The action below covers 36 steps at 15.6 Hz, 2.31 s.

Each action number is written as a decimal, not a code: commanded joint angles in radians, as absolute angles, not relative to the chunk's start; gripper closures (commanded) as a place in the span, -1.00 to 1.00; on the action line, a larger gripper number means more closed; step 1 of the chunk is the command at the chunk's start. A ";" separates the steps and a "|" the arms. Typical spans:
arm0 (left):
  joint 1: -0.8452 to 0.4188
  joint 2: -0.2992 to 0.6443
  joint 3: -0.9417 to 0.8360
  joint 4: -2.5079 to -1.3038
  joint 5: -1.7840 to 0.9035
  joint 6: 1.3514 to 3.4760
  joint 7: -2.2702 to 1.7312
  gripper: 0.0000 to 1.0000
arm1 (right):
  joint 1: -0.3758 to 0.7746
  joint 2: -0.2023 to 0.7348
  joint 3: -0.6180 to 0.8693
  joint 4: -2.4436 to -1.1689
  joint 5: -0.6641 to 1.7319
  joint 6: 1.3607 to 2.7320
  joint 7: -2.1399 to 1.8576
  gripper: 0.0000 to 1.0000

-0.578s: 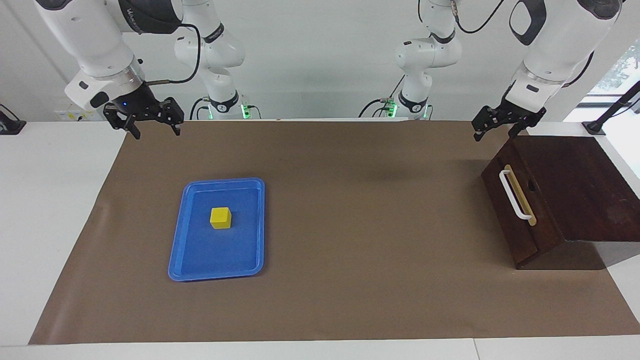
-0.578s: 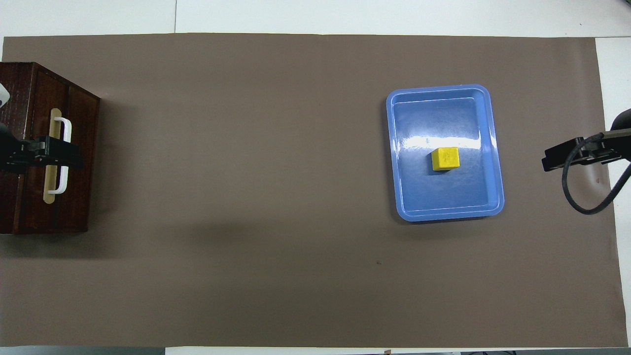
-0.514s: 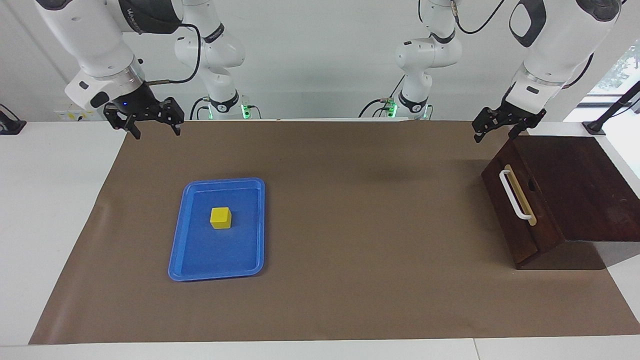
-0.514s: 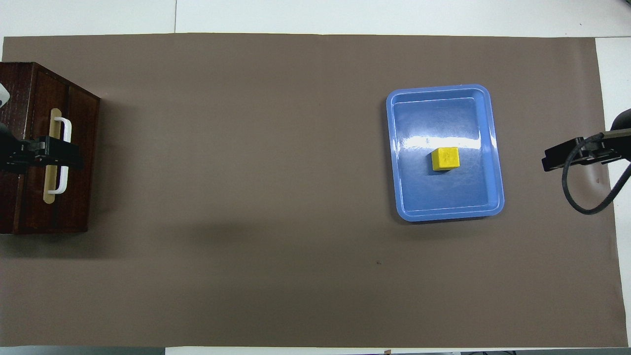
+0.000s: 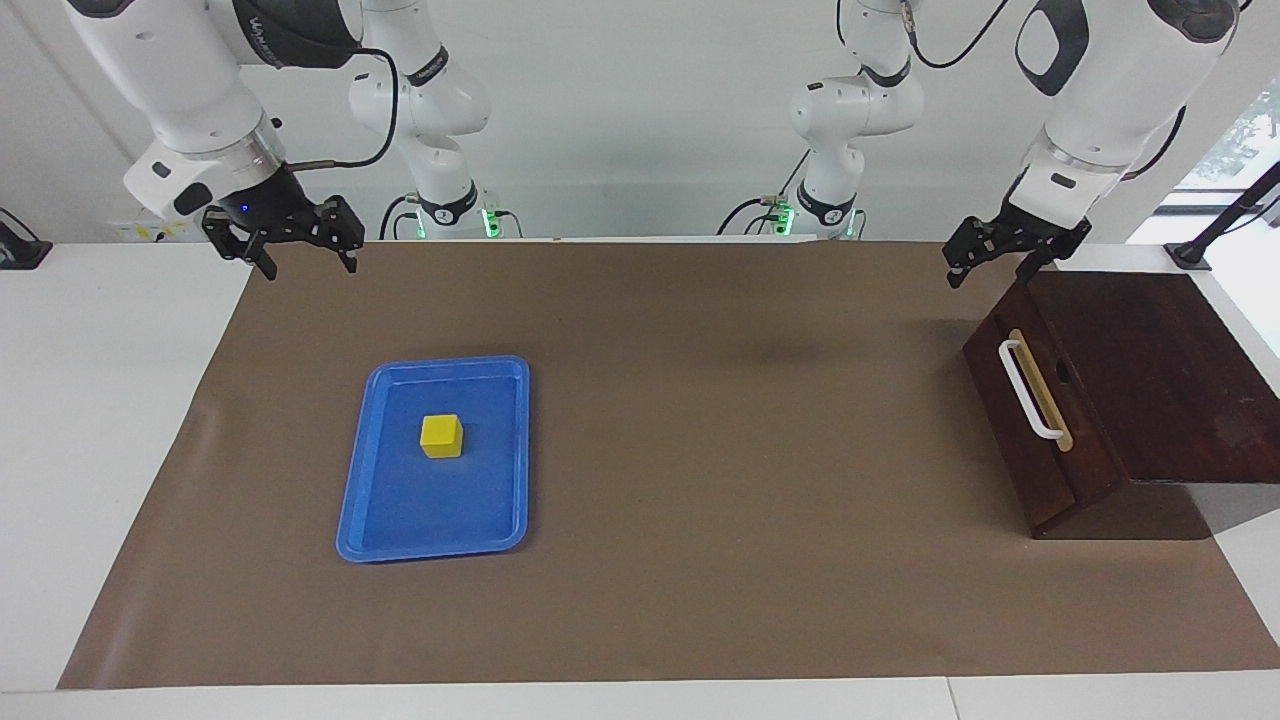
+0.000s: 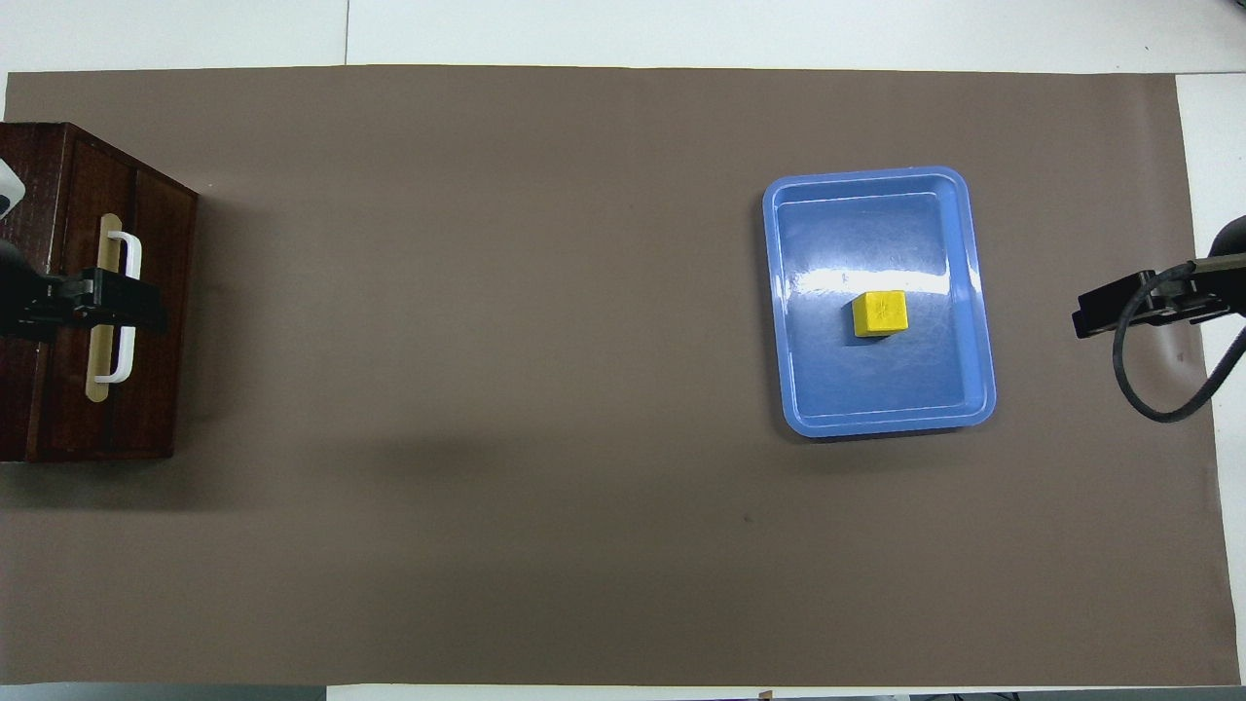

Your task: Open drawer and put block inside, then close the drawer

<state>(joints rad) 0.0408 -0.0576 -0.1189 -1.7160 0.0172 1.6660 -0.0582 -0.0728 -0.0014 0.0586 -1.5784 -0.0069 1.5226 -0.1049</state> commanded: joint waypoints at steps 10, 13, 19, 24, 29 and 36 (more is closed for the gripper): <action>-0.041 0.057 -0.118 -1.977 0.400 2.094 -0.167 -1.00 | -0.113 -0.060 0.063 -1.769 0.044 1.631 0.202 -1.00; -0.028 0.097 -0.120 -2.000 0.494 2.160 -0.153 -1.00 | -0.150 -0.019 0.061 -1.810 0.123 1.660 0.354 -1.00; 0.040 0.109 -0.118 -2.003 0.537 2.198 -0.046 -1.00 | -0.222 0.099 0.060 -1.885 0.359 1.778 0.702 -1.00; 0.067 0.103 -0.120 -2.035 0.535 2.221 -0.049 -1.00 | -0.210 0.170 0.060 -1.945 0.512 1.899 0.854 -1.00; 0.077 0.078 -0.120 -2.118 0.534 2.289 -0.058 -1.00 | -0.255 0.299 0.058 -1.918 0.670 1.913 0.859 -1.00; -0.052 0.081 -0.129 -2.118 0.473 2.299 -0.161 -1.00 | -0.239 0.393 0.057 -1.891 0.793 1.881 0.862 -1.00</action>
<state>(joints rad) 0.0288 0.1041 -0.1277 -2.0902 0.5113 2.2772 -0.0963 -0.2405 0.3685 0.0504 -1.9117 0.7704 1.8881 0.8469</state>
